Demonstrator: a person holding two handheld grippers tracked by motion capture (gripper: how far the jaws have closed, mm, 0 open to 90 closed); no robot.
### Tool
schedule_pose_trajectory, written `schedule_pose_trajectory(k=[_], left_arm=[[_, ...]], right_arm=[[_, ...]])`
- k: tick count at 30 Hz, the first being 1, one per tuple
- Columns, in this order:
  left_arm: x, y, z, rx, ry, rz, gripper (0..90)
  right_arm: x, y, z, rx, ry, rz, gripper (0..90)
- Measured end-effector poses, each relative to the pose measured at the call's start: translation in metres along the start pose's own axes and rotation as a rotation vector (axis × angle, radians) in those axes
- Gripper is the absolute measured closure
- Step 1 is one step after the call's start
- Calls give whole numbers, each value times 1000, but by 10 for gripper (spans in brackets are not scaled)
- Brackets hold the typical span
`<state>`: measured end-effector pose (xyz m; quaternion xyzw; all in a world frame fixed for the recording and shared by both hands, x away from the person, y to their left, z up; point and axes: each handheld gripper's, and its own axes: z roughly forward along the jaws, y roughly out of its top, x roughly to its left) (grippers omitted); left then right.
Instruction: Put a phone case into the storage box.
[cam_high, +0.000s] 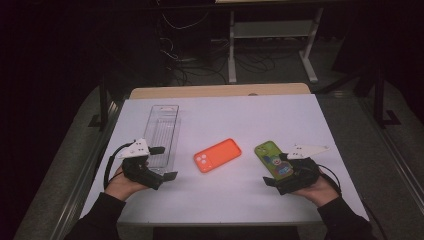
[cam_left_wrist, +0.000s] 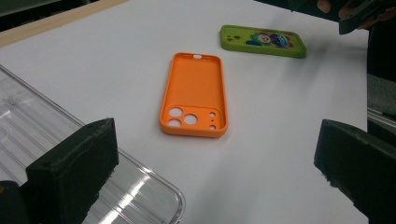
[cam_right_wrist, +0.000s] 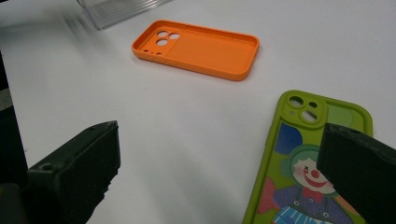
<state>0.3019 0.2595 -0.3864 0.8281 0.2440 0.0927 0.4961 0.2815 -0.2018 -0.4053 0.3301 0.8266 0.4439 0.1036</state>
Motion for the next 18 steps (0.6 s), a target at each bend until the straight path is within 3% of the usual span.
schedule_pose_trajectory(k=[12,18], left_arm=[[1,2,2,4,0,-20,0],[4,15,8,24,4,-4,0]], right_arm=[[-1,0,1,5,-2,6,0],[-3,2,2,16,-6,17,0]])
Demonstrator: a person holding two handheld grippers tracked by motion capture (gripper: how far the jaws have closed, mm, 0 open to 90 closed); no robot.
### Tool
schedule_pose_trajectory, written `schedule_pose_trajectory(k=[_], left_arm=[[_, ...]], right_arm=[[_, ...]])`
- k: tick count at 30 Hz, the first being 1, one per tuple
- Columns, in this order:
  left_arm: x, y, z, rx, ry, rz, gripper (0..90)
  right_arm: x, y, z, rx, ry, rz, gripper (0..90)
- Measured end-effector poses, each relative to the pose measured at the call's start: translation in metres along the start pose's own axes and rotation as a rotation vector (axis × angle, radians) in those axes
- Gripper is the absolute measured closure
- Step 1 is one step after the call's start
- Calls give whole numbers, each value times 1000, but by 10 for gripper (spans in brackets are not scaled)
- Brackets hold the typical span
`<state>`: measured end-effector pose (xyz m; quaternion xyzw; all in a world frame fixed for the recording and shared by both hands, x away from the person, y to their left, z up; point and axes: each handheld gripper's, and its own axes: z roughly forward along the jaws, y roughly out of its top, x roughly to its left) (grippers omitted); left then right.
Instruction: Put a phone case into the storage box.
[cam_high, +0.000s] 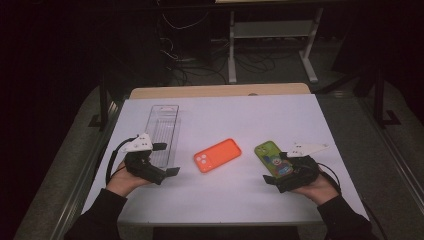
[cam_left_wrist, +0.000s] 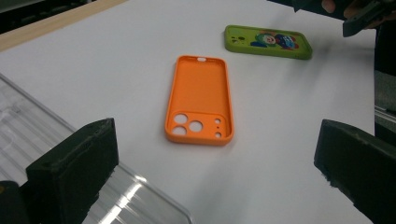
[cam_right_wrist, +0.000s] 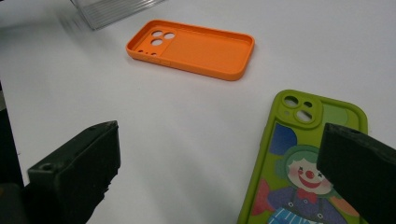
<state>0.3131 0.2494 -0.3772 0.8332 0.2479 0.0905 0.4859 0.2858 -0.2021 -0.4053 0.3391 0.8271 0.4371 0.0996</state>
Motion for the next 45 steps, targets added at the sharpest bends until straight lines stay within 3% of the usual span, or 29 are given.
schedule_pose_trajectory(k=[5,8,10,11,14,19,21,23,26,28,30,32,35,38,45], left_arm=[[3,15,10,13,-4,-6,25],[4,26,19,17,-5,11,48],[3,33,26,15,-1,15,82],[3,36,30,17,2,16,140],[4,46,42,25,7,0,166],[3,62,66,38,13,-22,367],[2,68,77,59,15,-20,405],[1,74,96,78,28,-24,496],[1,77,109,90,26,-37,593],[3,78,121,101,41,-36,620],[8,79,136,116,63,-50,721],[11,79,142,114,68,-52,759],[19,78,156,123,91,-93,888],[27,77,170,166,115,-78,897],[39,65,194,220,128,-107,898]], right_arm=[[1,0,1,3,3,-10,0],[1,0,1,7,7,-11,0],[1,0,1,8,7,-10,0],[1,0,1,4,5,-6,0],[0,0,0,1,6,-9,0],[0,1,1,1,11,-8,0],[0,1,1,3,11,-7,0],[-1,1,0,1,11,-8,0],[-1,1,0,-1,11,-4,0],[-1,1,0,-2,12,-6,0],[-1,0,-1,0,14,-4,0],[-1,0,0,-1,15,-6,0],[-1,0,0,2,19,-10,0],[0,0,0,3,21,-13,0],[0,0,1,6,24,-15,0]])
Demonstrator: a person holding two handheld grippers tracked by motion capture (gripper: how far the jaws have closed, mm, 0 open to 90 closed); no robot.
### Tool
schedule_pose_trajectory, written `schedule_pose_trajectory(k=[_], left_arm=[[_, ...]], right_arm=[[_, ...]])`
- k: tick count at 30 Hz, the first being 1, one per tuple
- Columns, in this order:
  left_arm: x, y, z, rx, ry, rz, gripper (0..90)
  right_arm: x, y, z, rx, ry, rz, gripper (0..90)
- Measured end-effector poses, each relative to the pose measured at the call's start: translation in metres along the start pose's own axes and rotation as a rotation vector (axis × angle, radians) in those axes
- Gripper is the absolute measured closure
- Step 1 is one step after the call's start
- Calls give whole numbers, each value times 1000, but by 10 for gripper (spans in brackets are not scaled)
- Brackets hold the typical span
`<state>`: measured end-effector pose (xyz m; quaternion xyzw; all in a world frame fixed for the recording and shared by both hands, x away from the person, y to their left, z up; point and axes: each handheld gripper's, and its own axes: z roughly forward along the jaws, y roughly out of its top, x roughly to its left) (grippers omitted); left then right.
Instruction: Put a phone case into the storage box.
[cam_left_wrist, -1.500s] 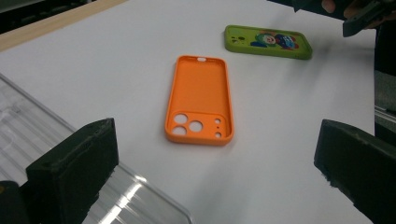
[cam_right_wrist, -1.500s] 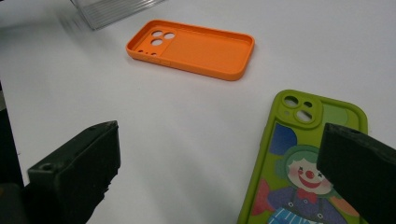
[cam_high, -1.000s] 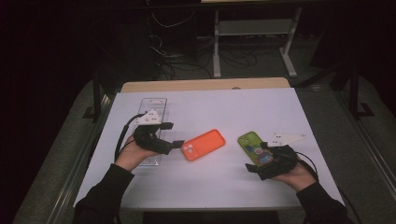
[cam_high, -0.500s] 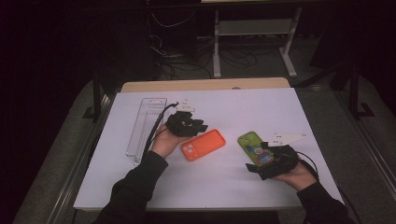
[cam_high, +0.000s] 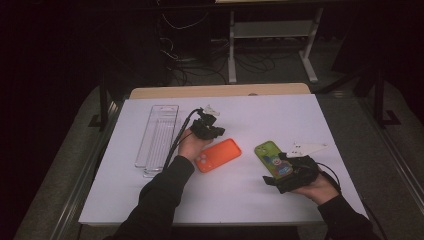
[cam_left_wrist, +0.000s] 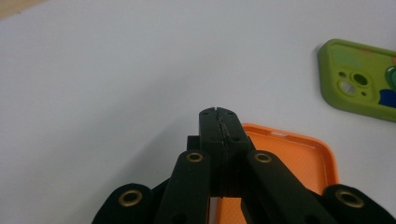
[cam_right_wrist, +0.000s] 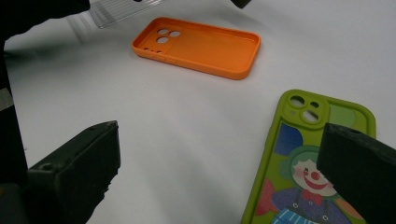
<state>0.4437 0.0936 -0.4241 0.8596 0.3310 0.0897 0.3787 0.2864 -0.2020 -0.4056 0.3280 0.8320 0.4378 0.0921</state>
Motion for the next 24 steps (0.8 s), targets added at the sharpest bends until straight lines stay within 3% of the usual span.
schedule_pose_trajectory(k=[7,17,24], left_arm=[[3,-5,17,42,-10,-1,897],[-2,-6,21,54,-40,-21,898],[-14,-5,21,63,-97,14,898]], right_arm=[[1,0,1,2,1,1,0],[1,0,1,2,1,1,0],[1,0,0,1,-1,1,0]])
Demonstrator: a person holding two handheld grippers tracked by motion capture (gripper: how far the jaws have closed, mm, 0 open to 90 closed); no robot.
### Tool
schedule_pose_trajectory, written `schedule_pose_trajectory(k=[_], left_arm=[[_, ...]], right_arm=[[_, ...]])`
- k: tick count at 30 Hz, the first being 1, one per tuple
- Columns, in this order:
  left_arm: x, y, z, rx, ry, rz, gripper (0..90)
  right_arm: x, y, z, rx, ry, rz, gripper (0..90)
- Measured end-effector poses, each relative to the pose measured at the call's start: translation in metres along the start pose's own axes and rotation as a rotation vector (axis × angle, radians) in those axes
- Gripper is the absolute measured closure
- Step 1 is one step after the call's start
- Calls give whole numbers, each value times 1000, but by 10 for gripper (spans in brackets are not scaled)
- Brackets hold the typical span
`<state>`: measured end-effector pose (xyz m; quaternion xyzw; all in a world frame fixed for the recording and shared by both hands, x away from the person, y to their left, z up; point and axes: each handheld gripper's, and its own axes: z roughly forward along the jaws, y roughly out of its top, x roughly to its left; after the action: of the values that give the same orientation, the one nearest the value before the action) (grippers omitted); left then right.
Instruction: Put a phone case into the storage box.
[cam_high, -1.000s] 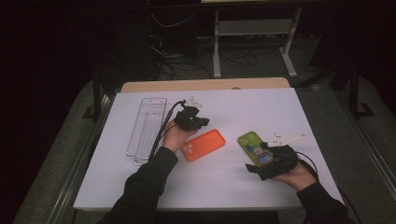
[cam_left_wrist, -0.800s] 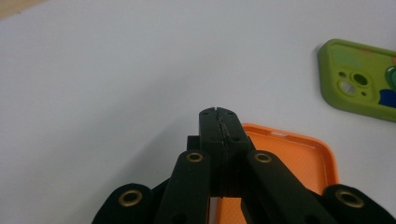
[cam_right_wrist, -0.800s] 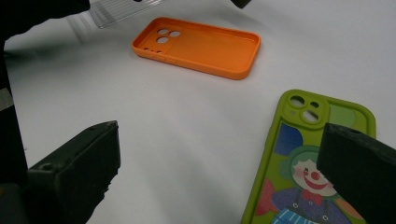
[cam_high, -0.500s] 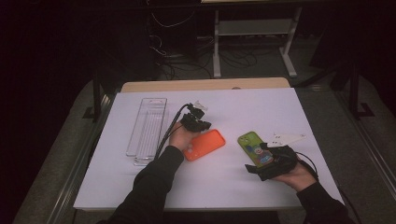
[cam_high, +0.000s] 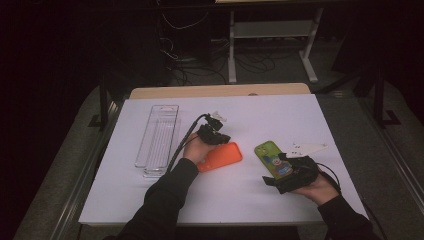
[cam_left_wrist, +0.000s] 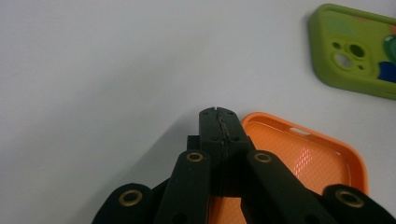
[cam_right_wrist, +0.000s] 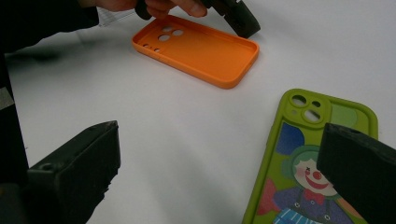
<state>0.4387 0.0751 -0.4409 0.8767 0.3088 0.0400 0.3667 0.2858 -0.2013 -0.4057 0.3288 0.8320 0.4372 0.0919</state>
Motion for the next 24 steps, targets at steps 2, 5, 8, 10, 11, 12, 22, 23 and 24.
schedule_pose_trajectory(k=[2,5,8,10,11,12,22,23,24], left_arm=[[-4,0,0,16,-20,21,898],[-10,0,0,31,-44,50,898],[-18,-1,0,31,-71,52,898],[-23,-2,0,32,-89,60,898],[-24,-3,0,38,-95,76,898],[-26,-4,0,37,-101,73,898],[-43,-16,-9,34,-156,87,898],[-45,-18,-9,28,-157,83,898],[-47,-19,-11,32,-159,87,898]], right_arm=[[0,0,0,-1,-1,0,0],[0,0,0,0,0,4,0],[0,0,0,0,0,4,0],[0,0,0,-2,-1,0,0],[0,0,0,-2,-1,0,0],[0,0,0,-2,-1,0,0],[-1,0,0,-1,-2,-1,0],[-1,0,0,-1,-1,-1,0],[0,0,0,-1,-2,-1,0]])
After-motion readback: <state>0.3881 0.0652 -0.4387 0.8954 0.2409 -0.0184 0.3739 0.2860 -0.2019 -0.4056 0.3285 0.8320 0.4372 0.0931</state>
